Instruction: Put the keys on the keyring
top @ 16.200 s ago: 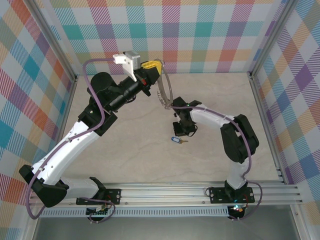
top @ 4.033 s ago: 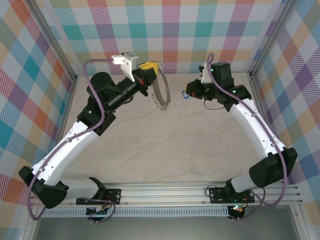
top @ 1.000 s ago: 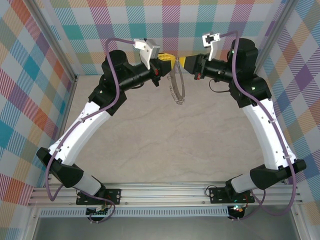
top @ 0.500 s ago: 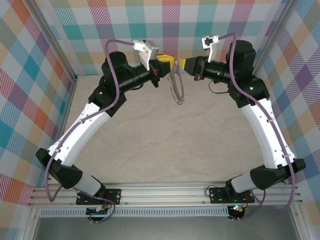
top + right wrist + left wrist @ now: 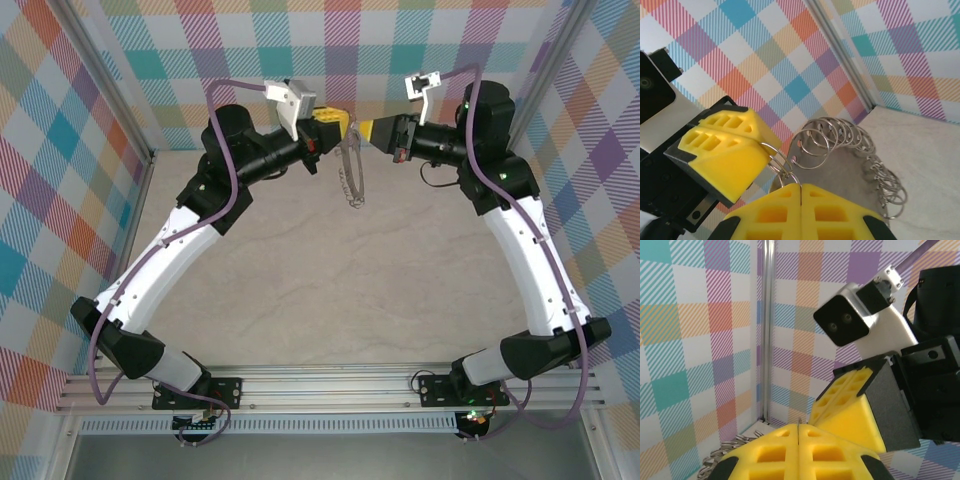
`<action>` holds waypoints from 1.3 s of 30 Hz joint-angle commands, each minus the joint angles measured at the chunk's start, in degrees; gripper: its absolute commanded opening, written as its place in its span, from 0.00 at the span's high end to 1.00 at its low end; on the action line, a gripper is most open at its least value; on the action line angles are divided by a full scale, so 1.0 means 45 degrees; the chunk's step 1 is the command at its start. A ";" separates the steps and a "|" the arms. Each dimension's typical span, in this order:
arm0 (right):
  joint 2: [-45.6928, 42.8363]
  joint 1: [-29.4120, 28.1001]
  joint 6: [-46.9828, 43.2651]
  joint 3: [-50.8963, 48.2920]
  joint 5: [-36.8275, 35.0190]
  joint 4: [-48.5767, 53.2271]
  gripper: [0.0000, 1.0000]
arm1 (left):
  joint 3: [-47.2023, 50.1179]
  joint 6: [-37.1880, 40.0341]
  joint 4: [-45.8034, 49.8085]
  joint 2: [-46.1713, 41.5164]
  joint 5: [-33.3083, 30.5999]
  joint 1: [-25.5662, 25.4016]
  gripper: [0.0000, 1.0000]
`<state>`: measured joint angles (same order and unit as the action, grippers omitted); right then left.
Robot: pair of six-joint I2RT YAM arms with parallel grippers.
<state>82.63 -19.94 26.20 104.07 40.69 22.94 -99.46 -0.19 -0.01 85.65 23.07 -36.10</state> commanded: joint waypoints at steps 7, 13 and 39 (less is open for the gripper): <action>0.0505 0.0095 0.0528 0.0279 0.1580 -0.0068 1.00 | 0.0071 -0.1182 -0.2609 -0.0444 -0.0638 0.0053 1.00; -0.0013 0.0916 0.1473 -0.0304 0.1408 -0.1156 0.70 | 0.0130 -0.1681 -0.3018 -0.0311 -0.0840 0.0057 1.00; 0.1305 0.1138 0.5978 0.0354 0.2750 -0.7607 0.43 | 0.0257 -0.4286 -0.4613 0.0450 -0.0615 0.0053 1.00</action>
<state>88.23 -14.13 50.81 103.63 50.70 -6.44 -98.35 -17.30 -15.05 87.81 19.94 -36.10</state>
